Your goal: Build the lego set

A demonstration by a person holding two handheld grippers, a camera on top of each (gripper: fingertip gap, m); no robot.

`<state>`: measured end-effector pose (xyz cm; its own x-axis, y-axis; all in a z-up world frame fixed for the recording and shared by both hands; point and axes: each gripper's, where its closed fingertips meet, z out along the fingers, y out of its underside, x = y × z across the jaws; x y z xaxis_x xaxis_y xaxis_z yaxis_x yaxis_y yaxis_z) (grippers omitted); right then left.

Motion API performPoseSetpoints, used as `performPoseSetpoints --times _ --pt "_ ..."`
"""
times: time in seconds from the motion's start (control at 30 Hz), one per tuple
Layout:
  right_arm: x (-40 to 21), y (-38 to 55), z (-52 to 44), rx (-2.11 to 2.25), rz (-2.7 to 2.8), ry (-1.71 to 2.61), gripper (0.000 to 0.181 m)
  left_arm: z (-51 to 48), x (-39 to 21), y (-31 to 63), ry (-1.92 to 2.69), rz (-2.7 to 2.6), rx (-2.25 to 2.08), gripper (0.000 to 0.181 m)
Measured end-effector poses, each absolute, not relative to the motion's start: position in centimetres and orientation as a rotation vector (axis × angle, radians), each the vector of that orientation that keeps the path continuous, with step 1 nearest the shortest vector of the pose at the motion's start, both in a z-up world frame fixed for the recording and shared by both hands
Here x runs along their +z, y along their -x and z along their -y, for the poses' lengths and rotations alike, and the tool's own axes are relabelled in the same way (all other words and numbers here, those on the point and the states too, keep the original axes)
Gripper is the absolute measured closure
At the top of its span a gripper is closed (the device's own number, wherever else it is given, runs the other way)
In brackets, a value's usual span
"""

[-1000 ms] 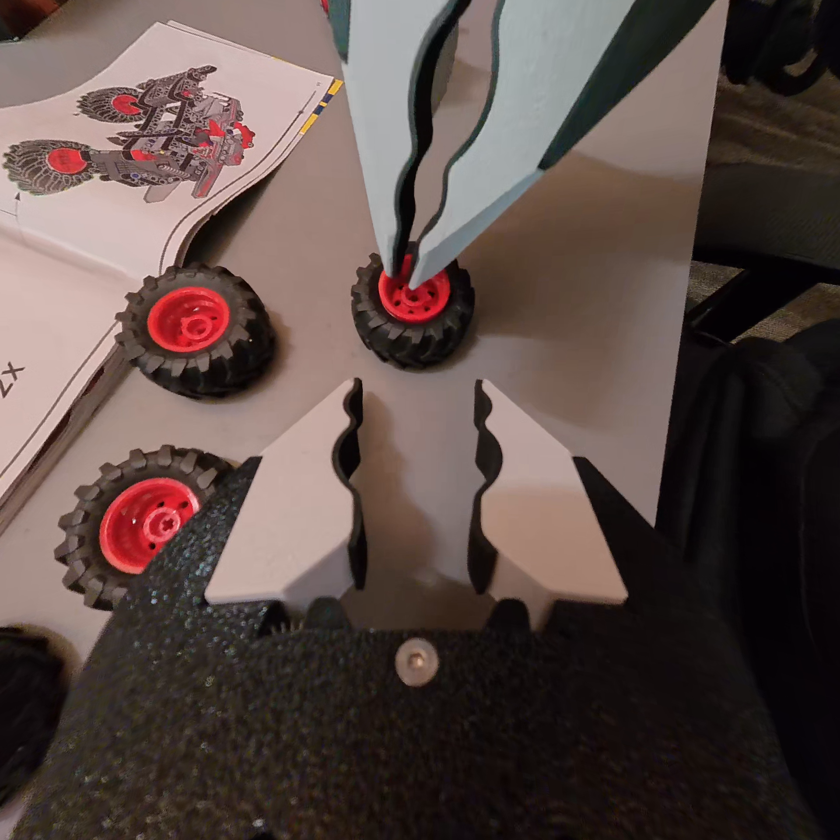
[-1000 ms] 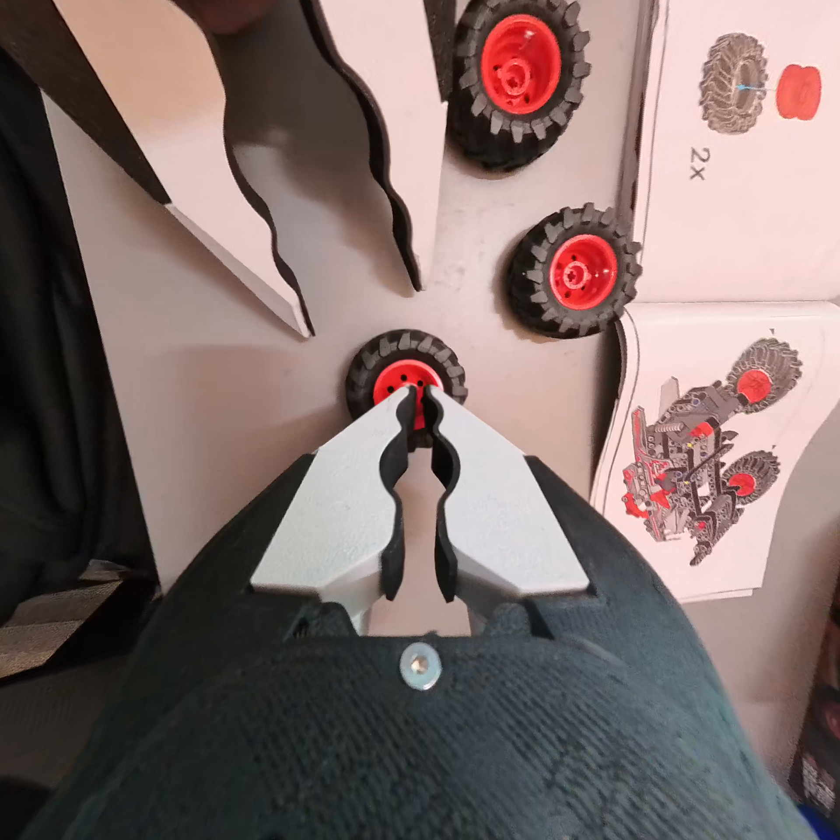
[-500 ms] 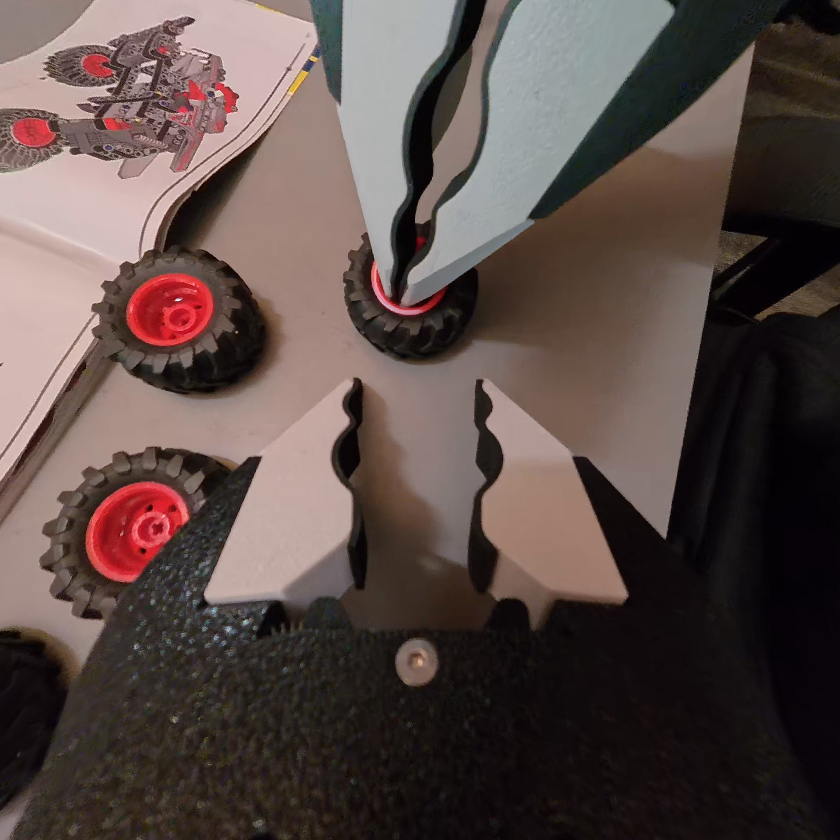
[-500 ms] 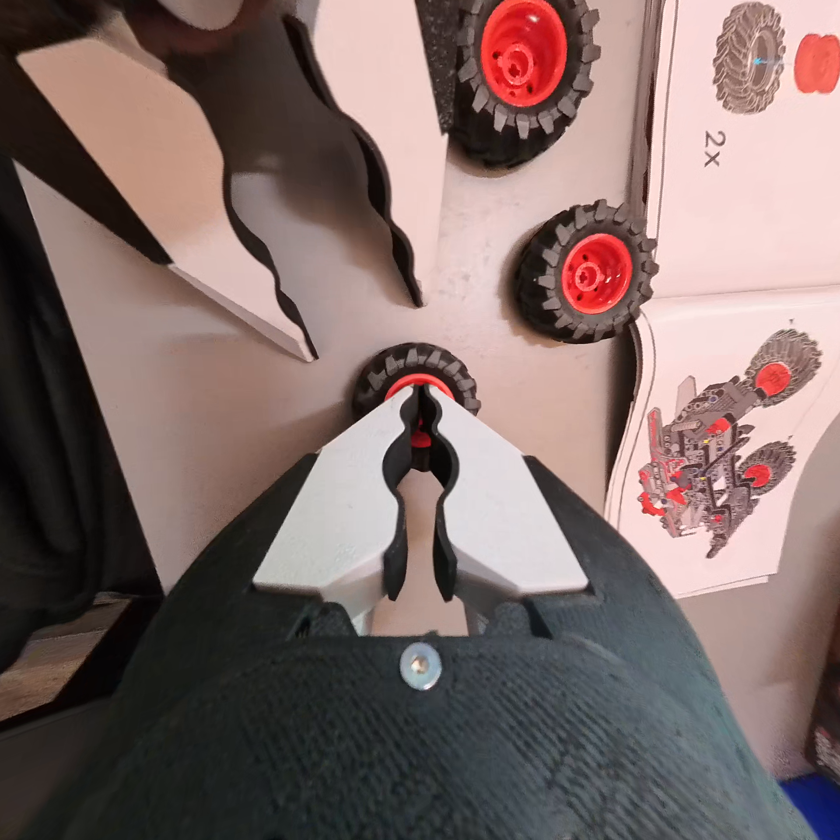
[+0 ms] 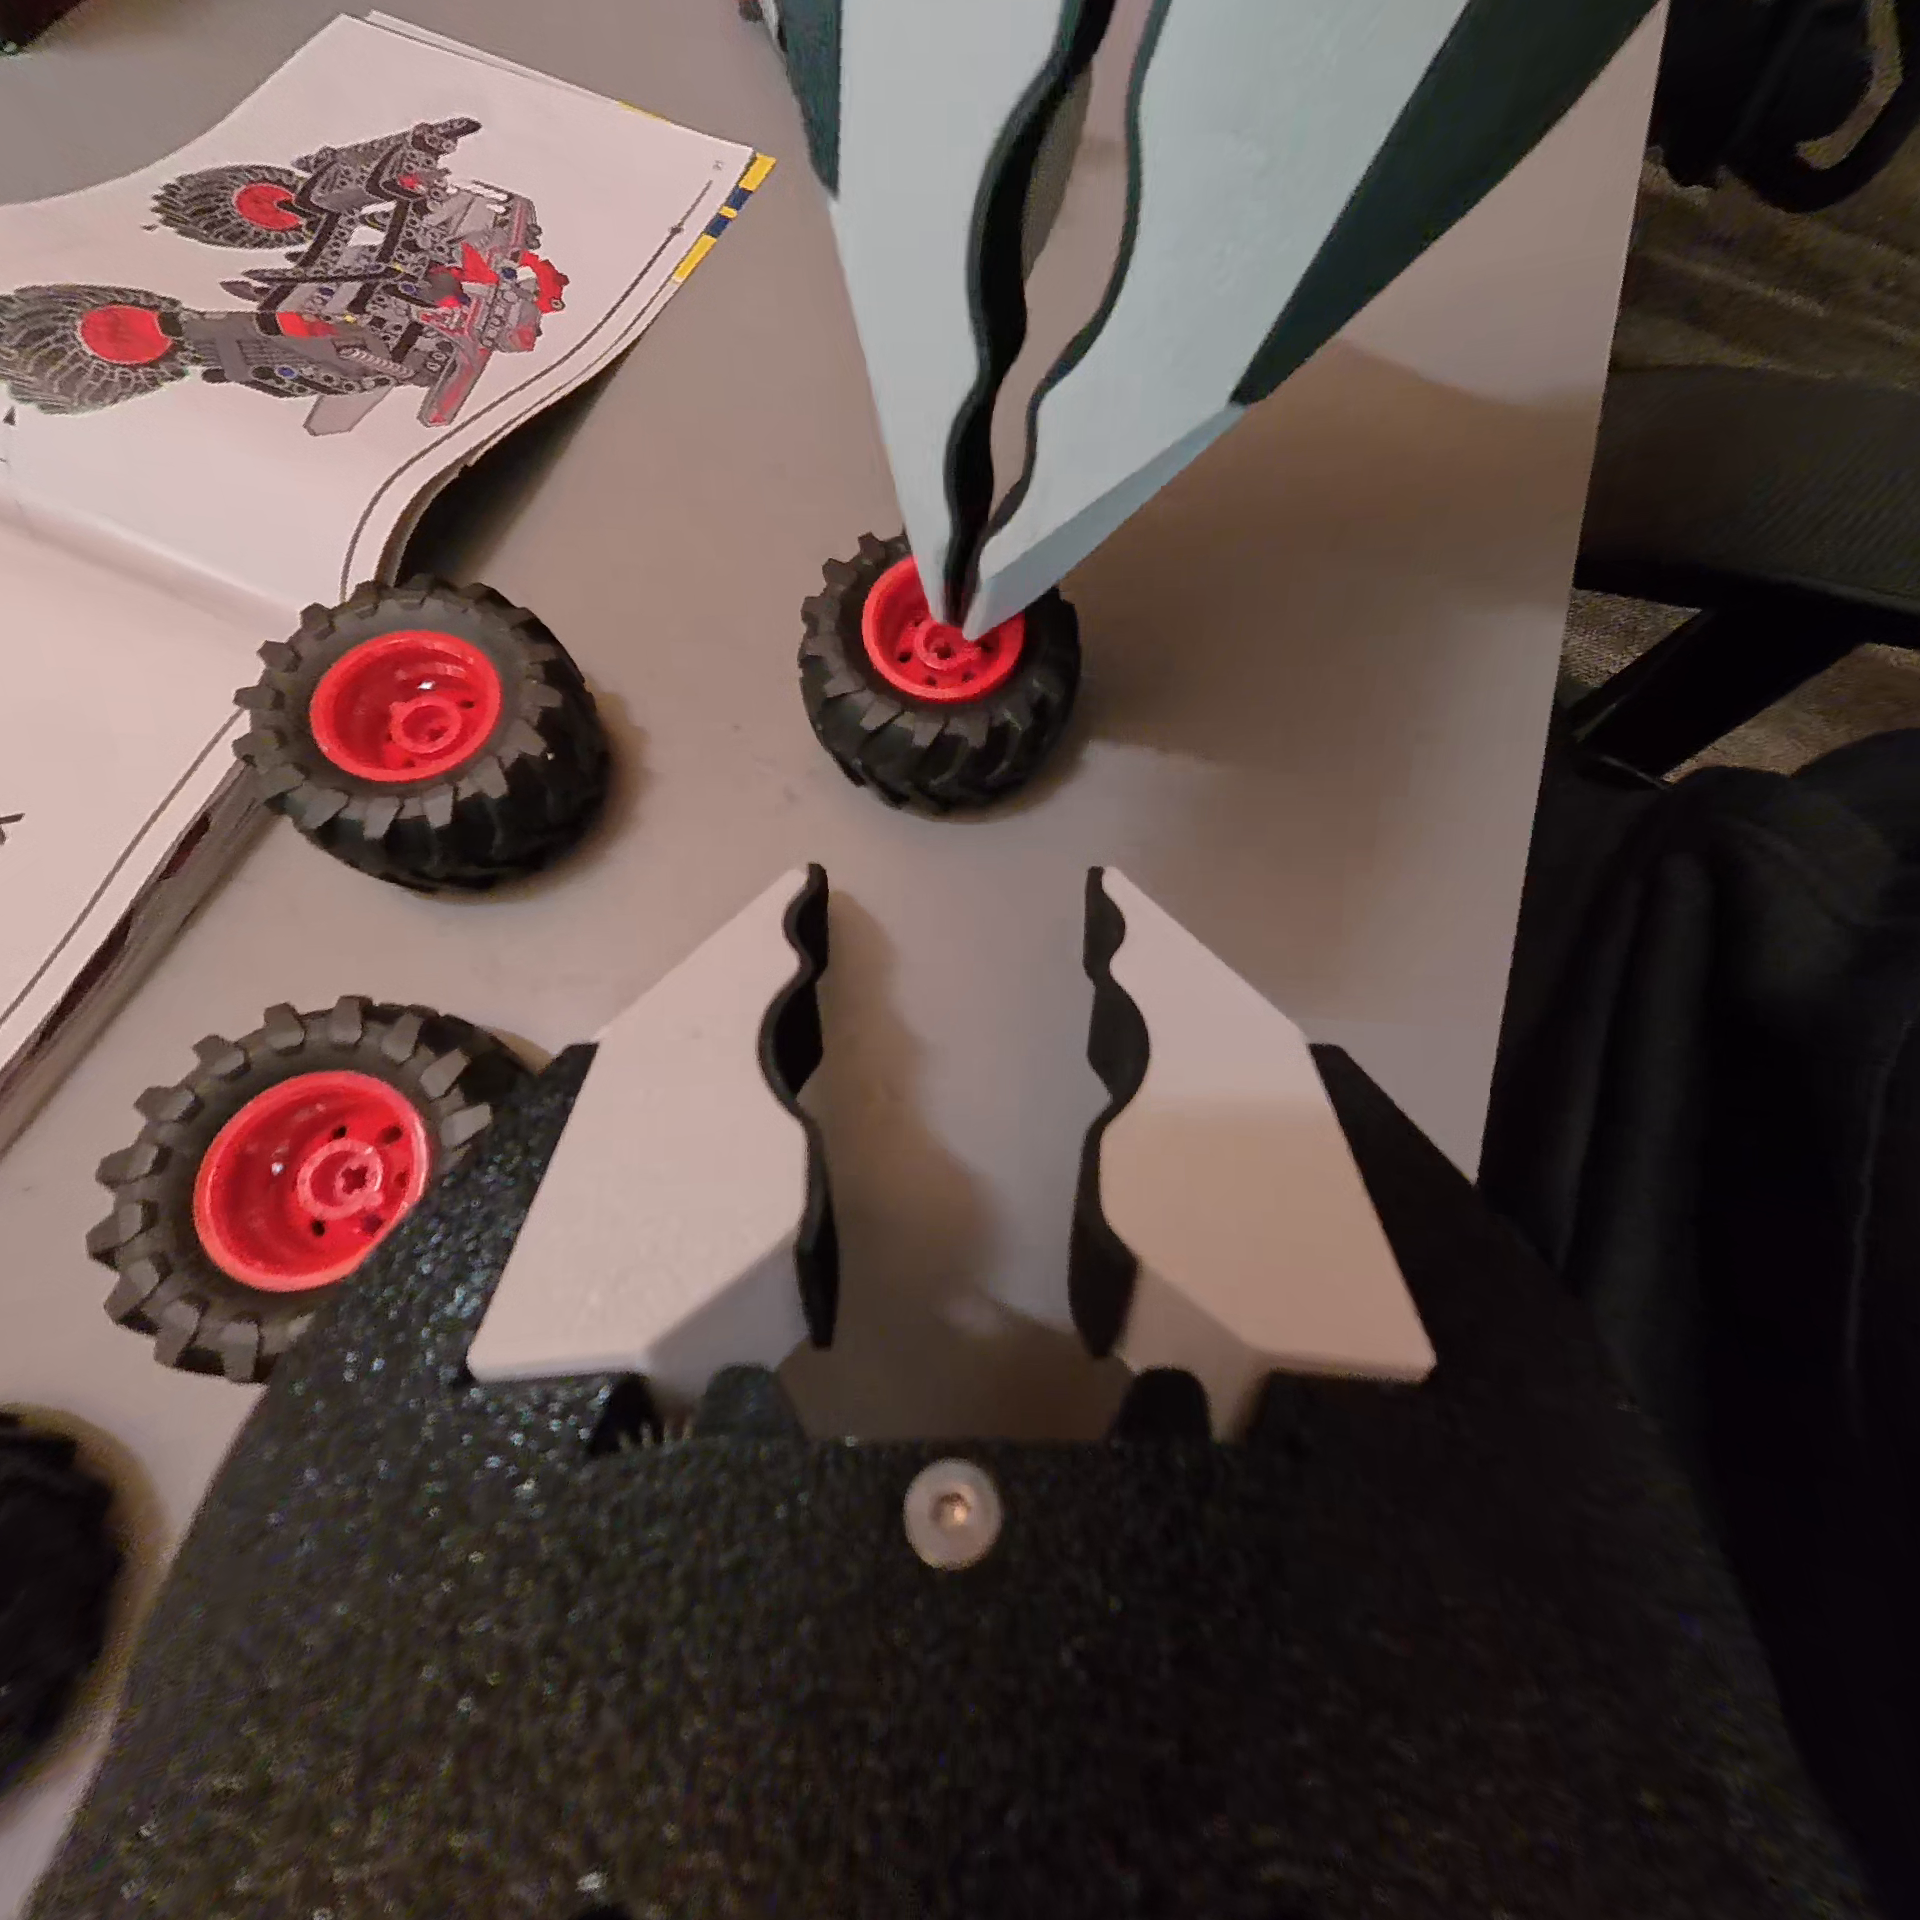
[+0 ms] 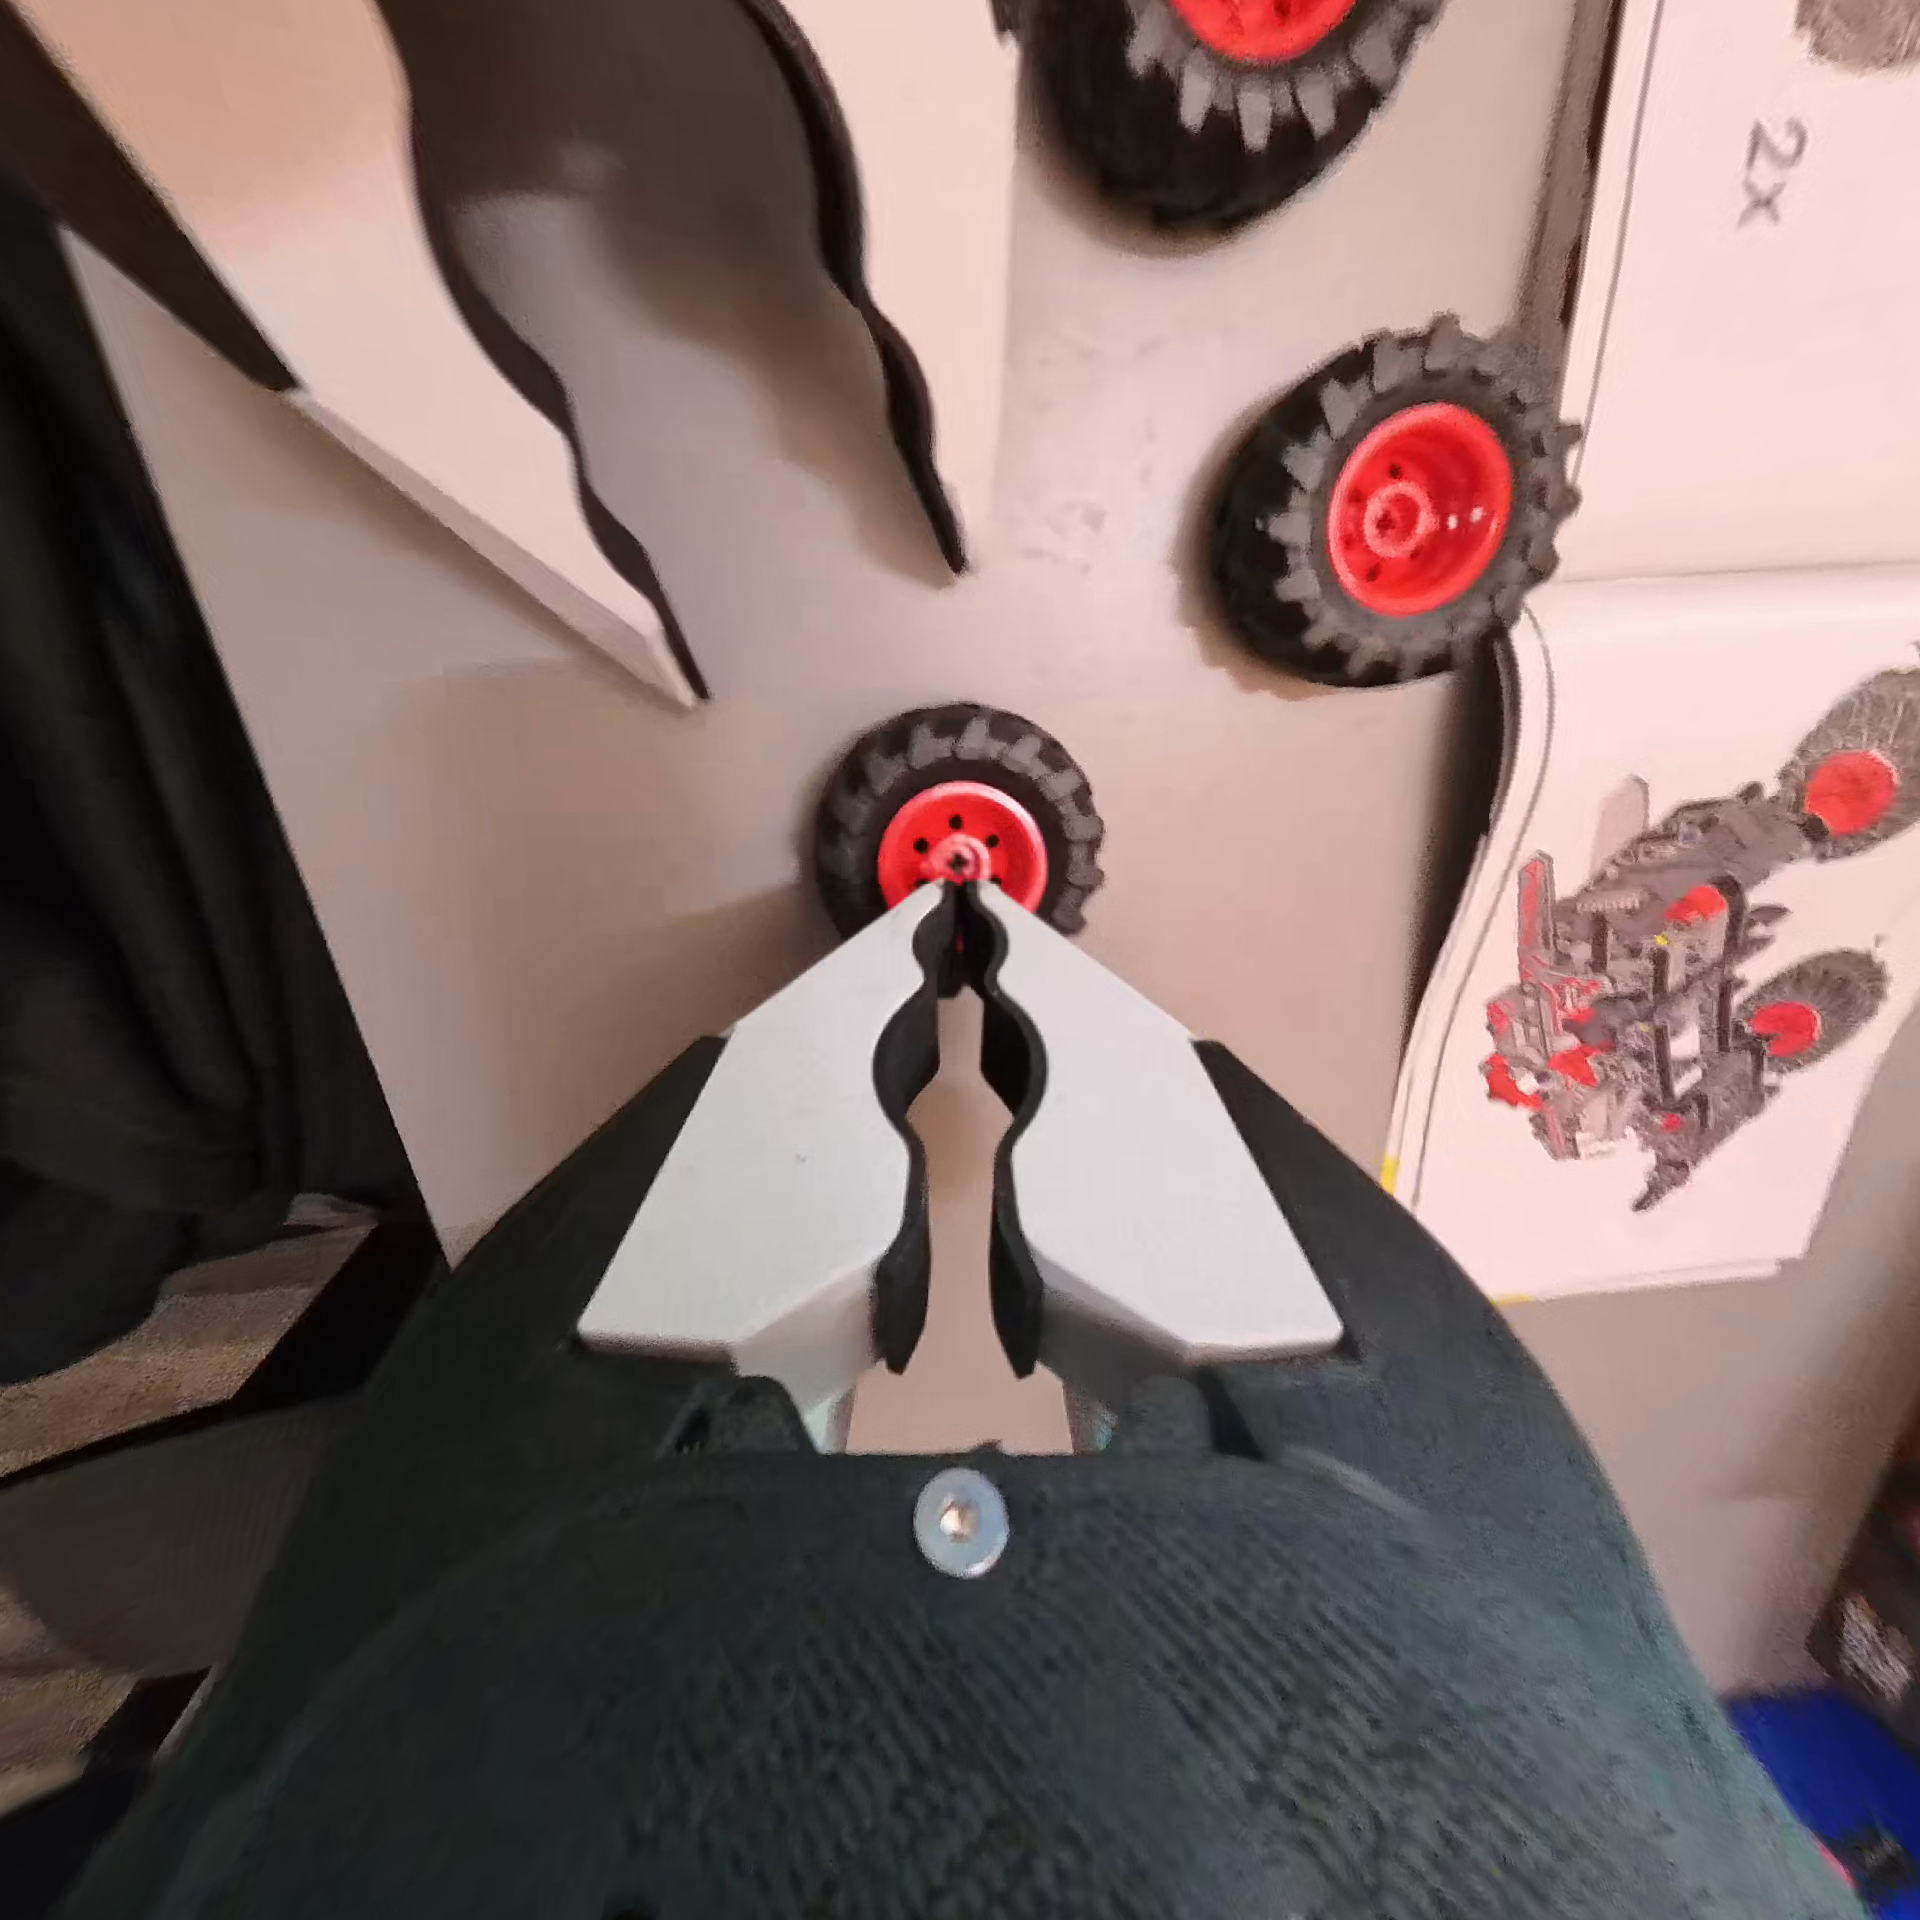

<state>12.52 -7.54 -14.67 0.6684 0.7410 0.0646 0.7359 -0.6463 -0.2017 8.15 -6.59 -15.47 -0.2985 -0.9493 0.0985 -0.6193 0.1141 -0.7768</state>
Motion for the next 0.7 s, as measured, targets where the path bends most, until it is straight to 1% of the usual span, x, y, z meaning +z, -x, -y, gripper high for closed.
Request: performPoseSetpoints --times 0.03,0.23,0.33,0.53,0.7 --pt "-14.7 -12.9 7.6 0.011 1.208 2.702 0.181 6.6 -15.5 -8.1 1.525 -1.974 -1.042 0.134" --pt "-14.9 -13.0 7.9 -0.020 1.250 2.828 0.181 6.8 -15.6 -8.0 1.525 -1.990 -1.049 0.134" --pt "-15.0 -12.8 7.9 -0.075 1.309 2.816 0.181 6.8 -15.6 -7.9 1.527 -1.993 -1.051 0.134" --pt "-15.0 -12.5 7.6 -0.112 1.116 2.722 0.181 6.7 -15.6 -8.0 1.545 -1.986 -1.066 0.134" --pt "-14.4 -12.0 7.4 0.029 0.983 2.646 0.181 7.4 -15.2 -8.1 1.525 -1.973 -1.100 0.134"
